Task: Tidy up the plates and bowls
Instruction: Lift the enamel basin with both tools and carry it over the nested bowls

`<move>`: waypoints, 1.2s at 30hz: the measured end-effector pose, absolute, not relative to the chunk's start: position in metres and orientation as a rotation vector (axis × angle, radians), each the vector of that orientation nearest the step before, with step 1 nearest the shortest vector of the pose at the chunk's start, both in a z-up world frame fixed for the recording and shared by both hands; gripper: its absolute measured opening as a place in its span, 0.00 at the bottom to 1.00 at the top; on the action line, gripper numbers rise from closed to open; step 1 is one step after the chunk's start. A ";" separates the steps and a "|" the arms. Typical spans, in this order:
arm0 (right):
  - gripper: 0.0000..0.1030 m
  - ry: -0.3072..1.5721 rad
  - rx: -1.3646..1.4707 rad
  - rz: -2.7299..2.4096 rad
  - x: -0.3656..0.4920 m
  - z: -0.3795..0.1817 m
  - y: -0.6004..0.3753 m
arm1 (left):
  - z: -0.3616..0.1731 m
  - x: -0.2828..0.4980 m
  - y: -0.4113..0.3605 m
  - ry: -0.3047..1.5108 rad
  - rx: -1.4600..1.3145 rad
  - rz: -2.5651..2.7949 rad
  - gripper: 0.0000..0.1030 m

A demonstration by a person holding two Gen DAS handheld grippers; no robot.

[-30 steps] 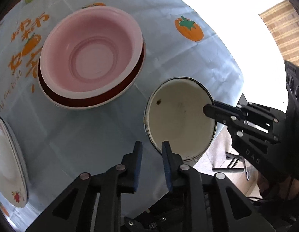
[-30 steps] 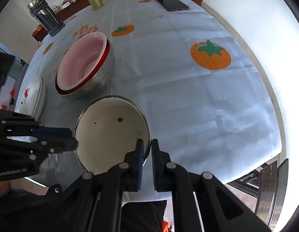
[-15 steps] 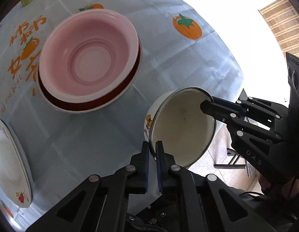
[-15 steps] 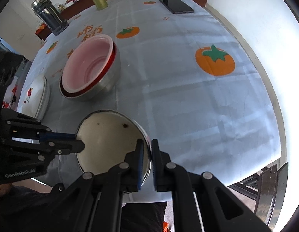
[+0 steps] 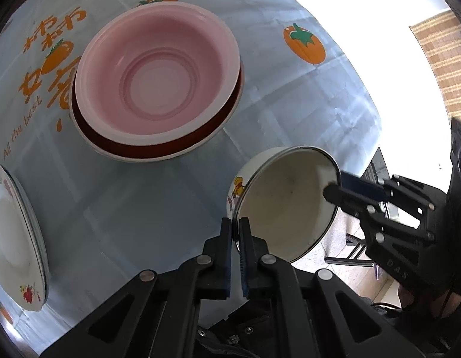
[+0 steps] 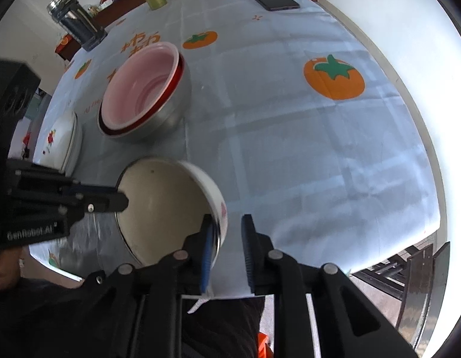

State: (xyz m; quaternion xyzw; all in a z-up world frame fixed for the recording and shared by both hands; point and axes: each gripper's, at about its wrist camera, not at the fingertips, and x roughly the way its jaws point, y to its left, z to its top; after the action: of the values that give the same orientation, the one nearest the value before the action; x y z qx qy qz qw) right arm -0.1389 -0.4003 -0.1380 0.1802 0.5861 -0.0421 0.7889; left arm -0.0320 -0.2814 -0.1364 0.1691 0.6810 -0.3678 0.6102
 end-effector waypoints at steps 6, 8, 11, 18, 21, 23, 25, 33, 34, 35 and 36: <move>0.06 1.269 0.384 -0.057 -0.146 -0.136 -0.393 | -0.135 -0.035 -0.282 1.568 0.398 -0.858 0.05; 0.05 1.269 0.392 -0.071 -0.145 -0.137 -0.394 | -0.135 -0.035 -0.281 1.586 0.392 -0.858 0.05; 0.04 1.234 0.386 -0.083 -0.145 -0.127 -0.396 | -0.127 -0.030 -0.276 1.629 0.326 -0.878 0.05; 0.04 1.175 0.348 -0.086 -0.131 -0.097 -0.404 | -0.090 -0.027 -0.272 1.527 0.310 -0.901 0.05; 0.04 1.154 0.341 -0.068 -0.125 -0.087 -0.402 | -0.086 -0.022 -0.267 1.516 0.288 -0.885 0.05; 0.04 1.147 0.330 -0.058 -0.120 -0.083 -0.400 | -0.081 -0.019 -0.263 1.490 0.292 -0.870 0.05; 0.04 1.140 0.319 -0.047 -0.113 -0.080 -0.396 | -0.075 -0.016 -0.259 1.459 0.298 -0.857 0.05; 0.05 1.086 0.293 -0.014 -0.085 -0.060 -0.389 | -0.054 0.004 -0.240 1.394 0.263 -0.816 0.06; 0.05 1.079 0.287 -0.009 -0.080 -0.058 -0.387 | -0.052 0.008 -0.238 1.391 0.258 -0.808 0.06; 0.05 1.075 0.282 -0.006 -0.077 -0.056 -0.386 | -0.051 0.010 -0.236 1.390 0.254 -0.802 0.06; 0.05 1.073 0.274 -0.001 -0.072 -0.055 -0.384 | -0.052 0.013 -0.236 1.391 0.249 -0.795 0.06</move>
State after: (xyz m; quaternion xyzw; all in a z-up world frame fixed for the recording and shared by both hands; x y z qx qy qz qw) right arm -0.0717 -0.3840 -0.0550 0.1303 0.5095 -0.0003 0.8505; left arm 0.0131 -0.2364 -0.0519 0.1113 0.6218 -0.3554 0.6890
